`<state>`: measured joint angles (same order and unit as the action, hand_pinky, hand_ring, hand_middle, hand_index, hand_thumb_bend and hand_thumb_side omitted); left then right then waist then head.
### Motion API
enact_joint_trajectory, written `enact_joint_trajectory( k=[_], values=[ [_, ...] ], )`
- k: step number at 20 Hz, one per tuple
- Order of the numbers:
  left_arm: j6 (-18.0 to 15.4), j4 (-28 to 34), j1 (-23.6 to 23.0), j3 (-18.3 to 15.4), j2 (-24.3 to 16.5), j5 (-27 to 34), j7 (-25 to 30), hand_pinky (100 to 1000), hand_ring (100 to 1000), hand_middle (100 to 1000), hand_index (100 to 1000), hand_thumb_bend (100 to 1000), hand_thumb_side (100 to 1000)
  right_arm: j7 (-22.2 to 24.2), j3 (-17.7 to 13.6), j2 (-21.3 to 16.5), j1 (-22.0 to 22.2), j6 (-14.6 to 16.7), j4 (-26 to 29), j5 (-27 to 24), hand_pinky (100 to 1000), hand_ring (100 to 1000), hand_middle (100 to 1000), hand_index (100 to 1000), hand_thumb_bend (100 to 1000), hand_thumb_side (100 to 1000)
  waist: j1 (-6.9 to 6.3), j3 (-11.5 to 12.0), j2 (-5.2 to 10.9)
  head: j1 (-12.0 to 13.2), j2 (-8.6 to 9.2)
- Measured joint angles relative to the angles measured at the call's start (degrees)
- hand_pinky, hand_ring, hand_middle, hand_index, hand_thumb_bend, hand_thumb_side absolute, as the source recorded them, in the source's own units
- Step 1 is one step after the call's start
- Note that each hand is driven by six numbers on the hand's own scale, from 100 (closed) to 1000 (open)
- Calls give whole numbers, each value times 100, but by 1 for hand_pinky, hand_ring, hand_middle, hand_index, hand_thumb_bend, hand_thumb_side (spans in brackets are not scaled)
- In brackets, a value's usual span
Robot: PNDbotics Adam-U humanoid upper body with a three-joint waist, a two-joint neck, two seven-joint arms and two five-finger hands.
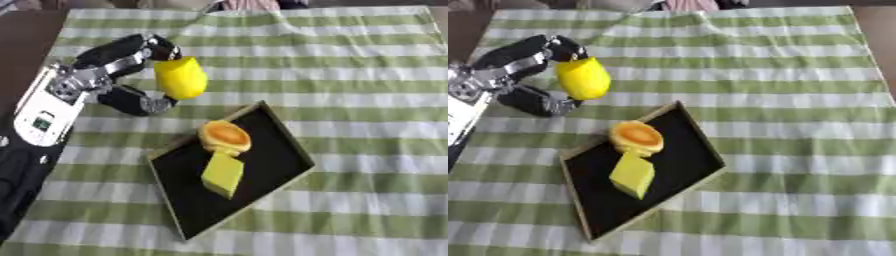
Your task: Pick up objects on the table and place them in the box.
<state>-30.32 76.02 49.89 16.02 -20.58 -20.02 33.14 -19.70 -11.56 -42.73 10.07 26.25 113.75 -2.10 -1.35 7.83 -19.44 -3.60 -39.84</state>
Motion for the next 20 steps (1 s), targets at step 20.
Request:
enact_joint_trajectory(
  k=[20],
  values=[
    [-189, 653, -734, 99, 142, -905, -189, 736, 711, 546, 667, 100, 250, -117, -2, 10, 55, 32, 0, 26, 971, 881, 684, 747, 100, 470, -58, 103, 70, -63, -127]
  ],
)
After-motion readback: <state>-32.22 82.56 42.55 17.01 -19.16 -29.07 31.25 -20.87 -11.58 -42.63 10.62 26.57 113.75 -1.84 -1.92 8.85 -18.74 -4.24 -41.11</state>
